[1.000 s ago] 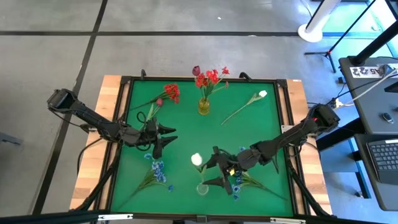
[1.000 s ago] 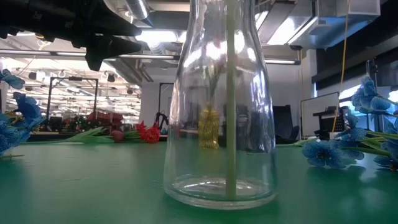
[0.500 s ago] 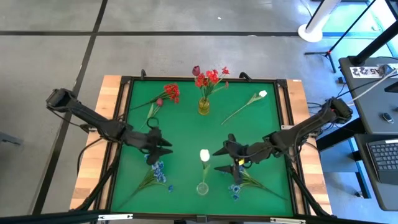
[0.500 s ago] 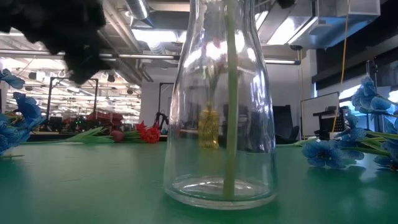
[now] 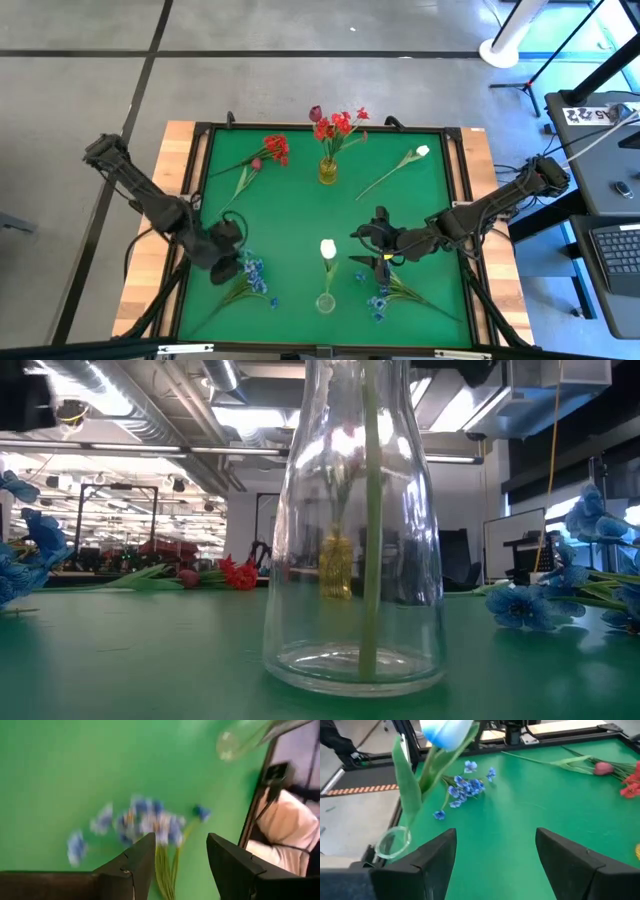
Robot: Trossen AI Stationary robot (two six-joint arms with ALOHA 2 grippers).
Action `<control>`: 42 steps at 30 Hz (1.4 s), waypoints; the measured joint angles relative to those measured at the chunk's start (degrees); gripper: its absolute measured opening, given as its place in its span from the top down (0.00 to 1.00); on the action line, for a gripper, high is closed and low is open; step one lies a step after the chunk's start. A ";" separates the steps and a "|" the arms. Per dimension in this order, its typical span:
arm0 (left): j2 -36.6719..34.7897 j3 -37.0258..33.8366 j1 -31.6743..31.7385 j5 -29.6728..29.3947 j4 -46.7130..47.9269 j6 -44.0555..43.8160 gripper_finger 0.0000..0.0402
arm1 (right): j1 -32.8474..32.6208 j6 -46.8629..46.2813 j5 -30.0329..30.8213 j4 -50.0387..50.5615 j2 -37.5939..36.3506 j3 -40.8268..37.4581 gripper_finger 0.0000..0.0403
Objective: Sort flowers into vase by color
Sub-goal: Put the left blue flowers into the transparent vase
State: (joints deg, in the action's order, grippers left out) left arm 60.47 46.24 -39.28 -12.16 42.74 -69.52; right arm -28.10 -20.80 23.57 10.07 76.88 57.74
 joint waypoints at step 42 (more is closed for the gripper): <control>32.48 0.01 -3.56 17.01 -4.65 -18.63 0.68 | 0.00 -1.67 2.82 0.69 0.13 -0.09 0.33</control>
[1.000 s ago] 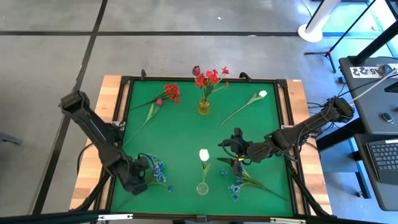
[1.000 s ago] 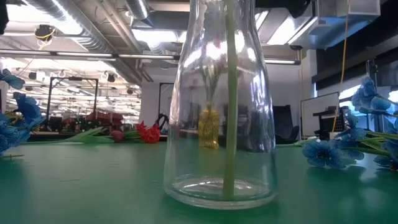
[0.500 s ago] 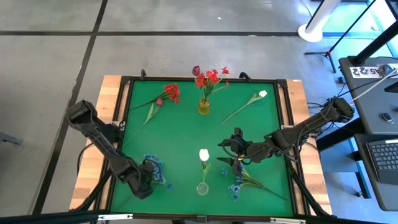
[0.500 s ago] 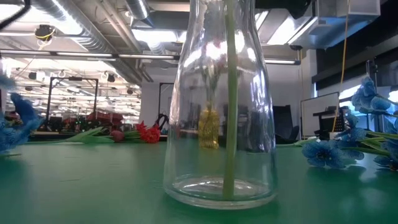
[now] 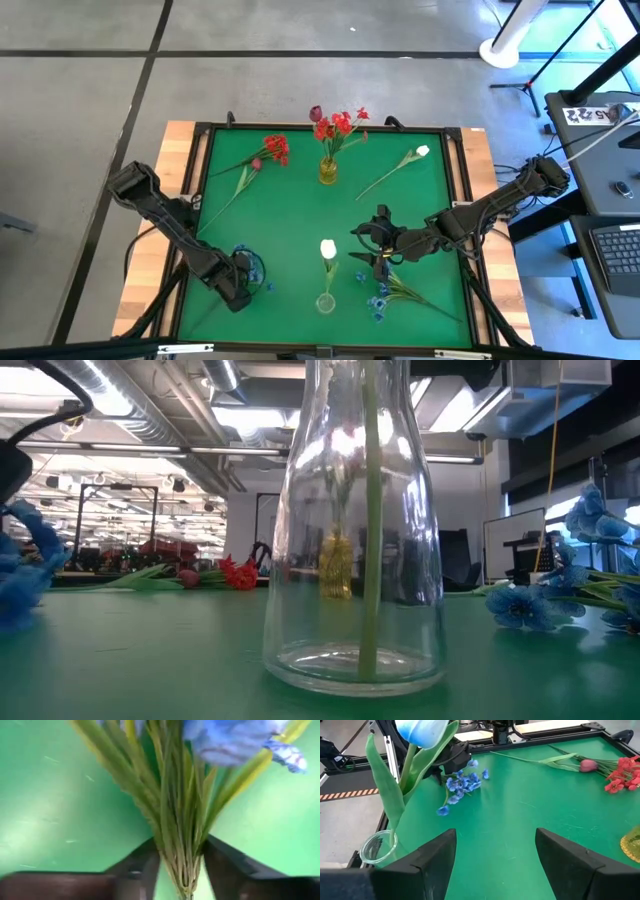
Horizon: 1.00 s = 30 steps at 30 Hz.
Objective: Sort flowers into vase by color
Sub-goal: Put the left blue flowers into the transparent vase
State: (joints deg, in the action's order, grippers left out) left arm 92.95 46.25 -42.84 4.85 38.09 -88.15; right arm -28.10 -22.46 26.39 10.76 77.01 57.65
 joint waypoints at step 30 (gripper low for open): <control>-22.80 12.71 2.29 -39.71 -39.82 65.51 0.99 | 0.77 -20.80 10.64 29.66 0.09 -0.02 0.33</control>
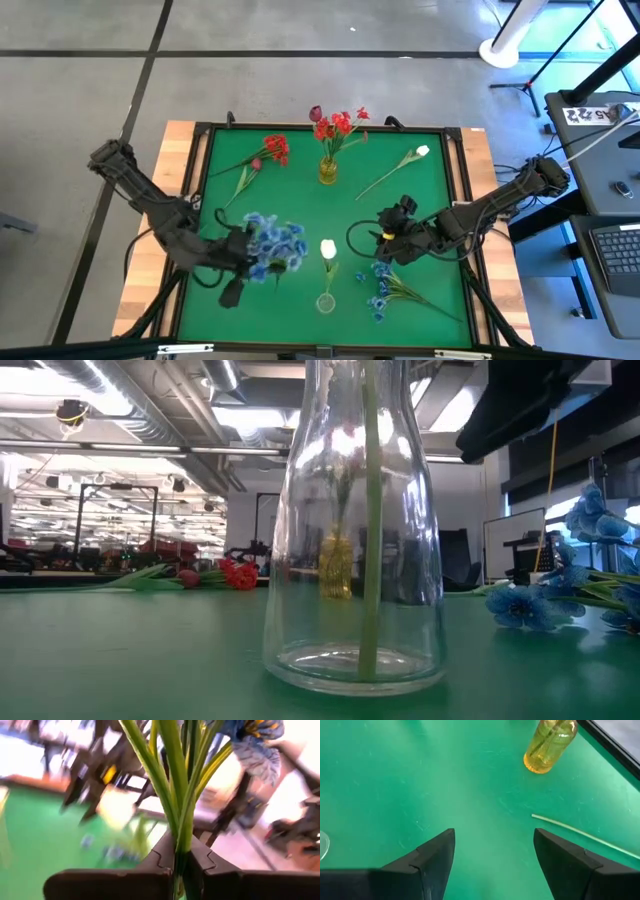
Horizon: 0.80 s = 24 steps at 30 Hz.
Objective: Sort flowers into vase by color
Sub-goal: Put the left blue flowers into the transparent vase
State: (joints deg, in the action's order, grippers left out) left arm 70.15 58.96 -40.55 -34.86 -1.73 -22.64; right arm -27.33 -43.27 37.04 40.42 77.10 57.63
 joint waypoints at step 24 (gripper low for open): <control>18.83 0.00 9.68 20.85 -35.09 15.96 0.99 | 0.00 -2.99 1.38 -0.47 6.10 0.00 0.33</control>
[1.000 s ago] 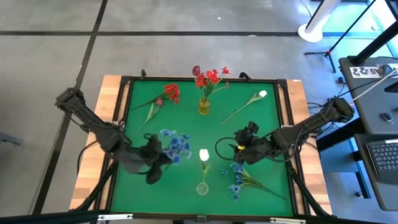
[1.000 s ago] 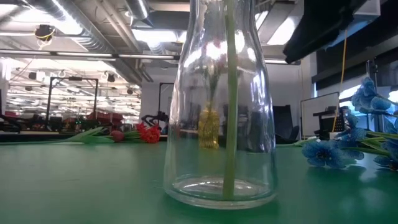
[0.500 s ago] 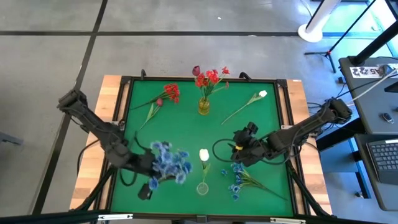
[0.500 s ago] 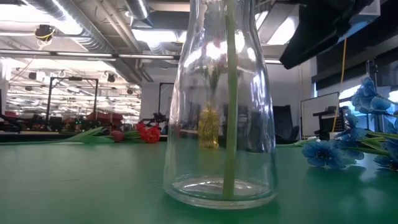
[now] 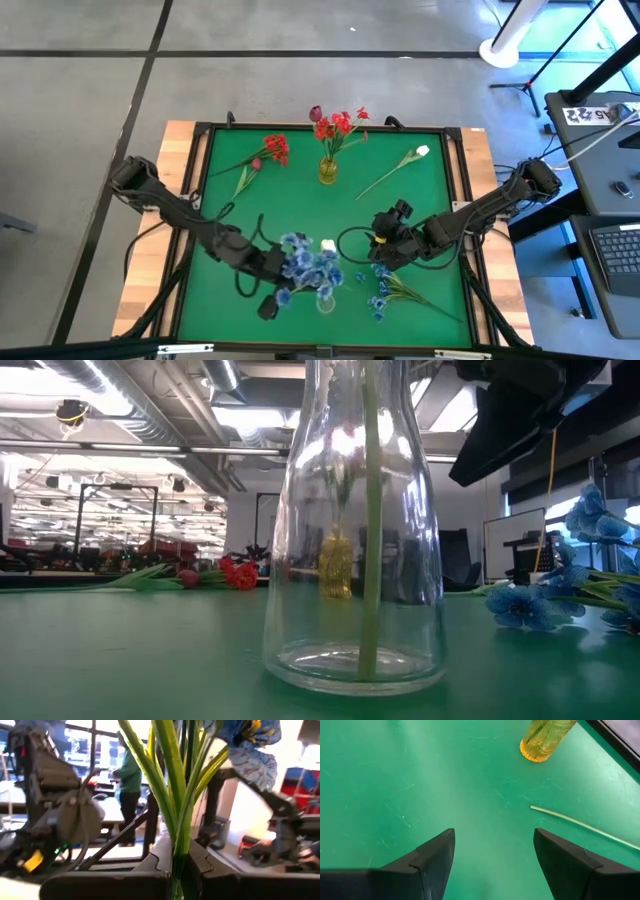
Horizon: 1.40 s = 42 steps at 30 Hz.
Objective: Sort flowers into vase by color
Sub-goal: Put the left blue flowers into the transparent vase
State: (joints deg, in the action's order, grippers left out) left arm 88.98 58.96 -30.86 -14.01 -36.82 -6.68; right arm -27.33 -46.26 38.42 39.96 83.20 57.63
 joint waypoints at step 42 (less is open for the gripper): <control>-3.75 0.00 -6.55 -14.13 16.11 -3.08 0.38 | 0.00 2.17 -10.09 2.10 -4.52 0.04 0.33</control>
State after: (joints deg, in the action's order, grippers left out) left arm 85.23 58.96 -37.42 -28.14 -20.70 -9.76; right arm -27.33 -44.09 28.33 42.06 78.68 57.67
